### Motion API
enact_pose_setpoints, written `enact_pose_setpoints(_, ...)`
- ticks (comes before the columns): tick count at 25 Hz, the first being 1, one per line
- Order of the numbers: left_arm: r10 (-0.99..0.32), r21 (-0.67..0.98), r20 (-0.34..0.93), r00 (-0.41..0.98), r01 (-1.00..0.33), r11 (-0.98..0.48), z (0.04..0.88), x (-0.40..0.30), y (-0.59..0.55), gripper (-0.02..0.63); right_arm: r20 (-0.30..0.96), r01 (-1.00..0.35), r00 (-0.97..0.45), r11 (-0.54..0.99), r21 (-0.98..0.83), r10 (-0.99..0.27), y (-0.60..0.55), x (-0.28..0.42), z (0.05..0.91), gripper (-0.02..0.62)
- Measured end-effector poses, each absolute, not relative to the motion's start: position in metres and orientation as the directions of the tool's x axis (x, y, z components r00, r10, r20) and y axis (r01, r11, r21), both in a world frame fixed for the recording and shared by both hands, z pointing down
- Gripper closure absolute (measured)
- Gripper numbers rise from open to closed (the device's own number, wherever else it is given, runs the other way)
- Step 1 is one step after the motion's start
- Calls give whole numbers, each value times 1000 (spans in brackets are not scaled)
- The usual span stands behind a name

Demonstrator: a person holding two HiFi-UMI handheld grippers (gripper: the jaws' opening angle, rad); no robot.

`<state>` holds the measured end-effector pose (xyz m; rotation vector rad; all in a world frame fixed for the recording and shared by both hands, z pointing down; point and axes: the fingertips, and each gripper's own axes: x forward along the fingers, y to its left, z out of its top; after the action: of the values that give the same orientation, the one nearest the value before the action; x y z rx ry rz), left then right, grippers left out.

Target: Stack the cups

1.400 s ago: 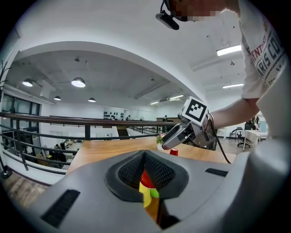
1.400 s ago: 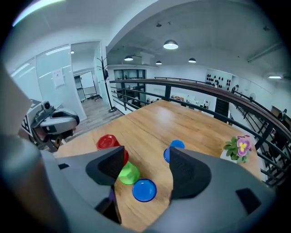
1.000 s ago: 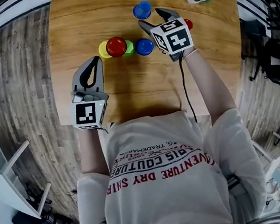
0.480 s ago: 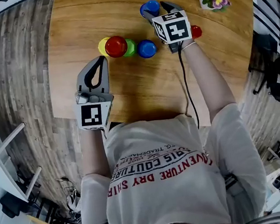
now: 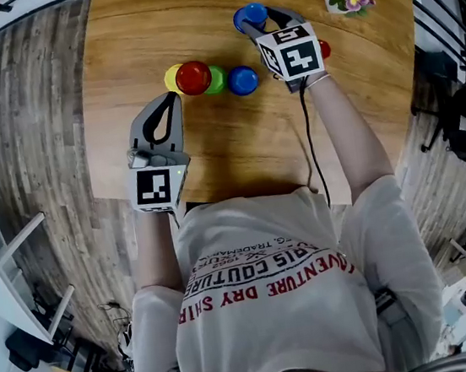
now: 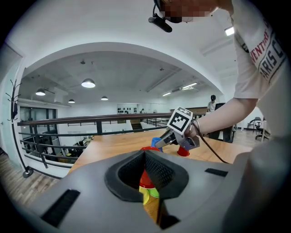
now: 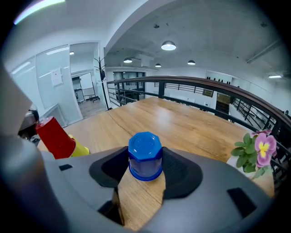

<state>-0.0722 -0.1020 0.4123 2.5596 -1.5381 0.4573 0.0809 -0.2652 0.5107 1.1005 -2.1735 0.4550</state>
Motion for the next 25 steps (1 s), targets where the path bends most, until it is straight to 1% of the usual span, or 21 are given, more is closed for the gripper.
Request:
enact_pose_setpoints(4, -827, -56, 296, 478, -856, -514, 403, -71, -101, 589, 675, -829, -414, 560, -2, -611, -247, 83, 484, 353)
enact_pose_setpoints(13, -790, -59, 256, 557, -806, -588, 386, -80, -83, 589, 659, -831, -420, 556, -2, -625, -187, 66, 440, 353)
enact_pose_setpoints(25, -740, -41, 235, 631, -754, -656, 381, -90, -70, 589, 697, -828, -403, 560, -1, -594, -131, 39, 447, 353)
